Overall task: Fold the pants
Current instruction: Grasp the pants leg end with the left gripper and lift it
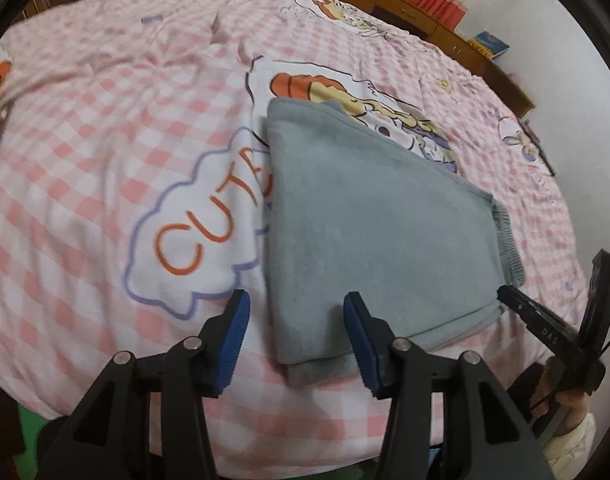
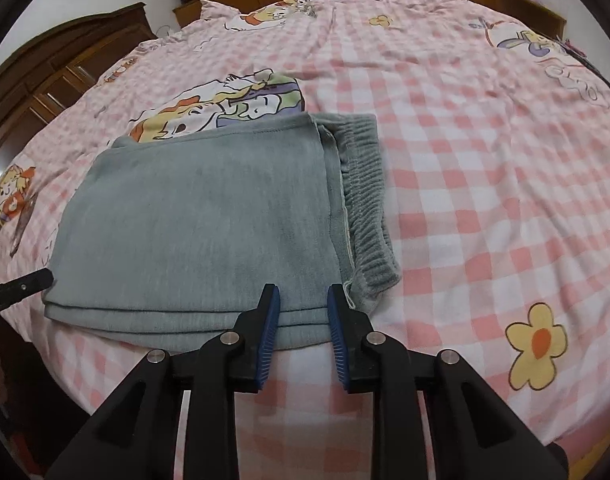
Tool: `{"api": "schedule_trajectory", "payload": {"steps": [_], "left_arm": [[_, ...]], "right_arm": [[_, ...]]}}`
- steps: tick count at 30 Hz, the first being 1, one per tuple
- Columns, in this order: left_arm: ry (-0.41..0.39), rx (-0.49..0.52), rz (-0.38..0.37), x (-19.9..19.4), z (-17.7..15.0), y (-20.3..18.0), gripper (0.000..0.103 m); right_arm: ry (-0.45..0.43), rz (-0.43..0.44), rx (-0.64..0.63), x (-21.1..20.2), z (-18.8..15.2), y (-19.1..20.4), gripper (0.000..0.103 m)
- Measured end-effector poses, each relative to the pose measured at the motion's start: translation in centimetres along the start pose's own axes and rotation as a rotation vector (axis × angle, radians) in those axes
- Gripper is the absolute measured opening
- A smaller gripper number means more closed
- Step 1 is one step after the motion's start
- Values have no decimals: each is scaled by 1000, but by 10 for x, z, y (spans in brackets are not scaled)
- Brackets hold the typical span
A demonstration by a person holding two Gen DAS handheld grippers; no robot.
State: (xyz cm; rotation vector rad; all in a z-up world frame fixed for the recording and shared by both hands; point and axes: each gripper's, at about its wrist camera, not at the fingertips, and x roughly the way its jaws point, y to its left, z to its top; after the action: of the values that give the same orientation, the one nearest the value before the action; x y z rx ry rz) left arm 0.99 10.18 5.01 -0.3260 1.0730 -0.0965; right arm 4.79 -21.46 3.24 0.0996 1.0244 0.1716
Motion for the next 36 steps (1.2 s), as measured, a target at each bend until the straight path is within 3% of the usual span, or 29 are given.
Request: {"api": "schedule_trajectory", "payload": {"steps": [6,9,11,13,18,22,28,36], "left_arm": [[-5,-35,-20,20,-4,-3,51],[-21,-43,-44,20,-6,-1,35],[-24,-38,-53,15,-5,-1,16],[-45,-30,-65,2,-2,-5,12],[-147,96,-116,-47,10,-44,10],[-171,201,-163,-65,18,-91,11],[-136,283,-193,-44,20,-145,11],[-87,328,-186,-19,19,-178,11]], "right_arm": [[-39,43,44,-13,2,-3,31],[-45,45,43,-15,2,-1,31],[-50,51,45,-16,2,-1,31],[-65,58,50,-21,1,-2,31],[-104,69,69,-32,2,-8,31],[-123,83,79,-39,3,-12,31],[-142,80,99,-46,1,-21,31],[-155,77,139,-51,-1,-37,31]]}}
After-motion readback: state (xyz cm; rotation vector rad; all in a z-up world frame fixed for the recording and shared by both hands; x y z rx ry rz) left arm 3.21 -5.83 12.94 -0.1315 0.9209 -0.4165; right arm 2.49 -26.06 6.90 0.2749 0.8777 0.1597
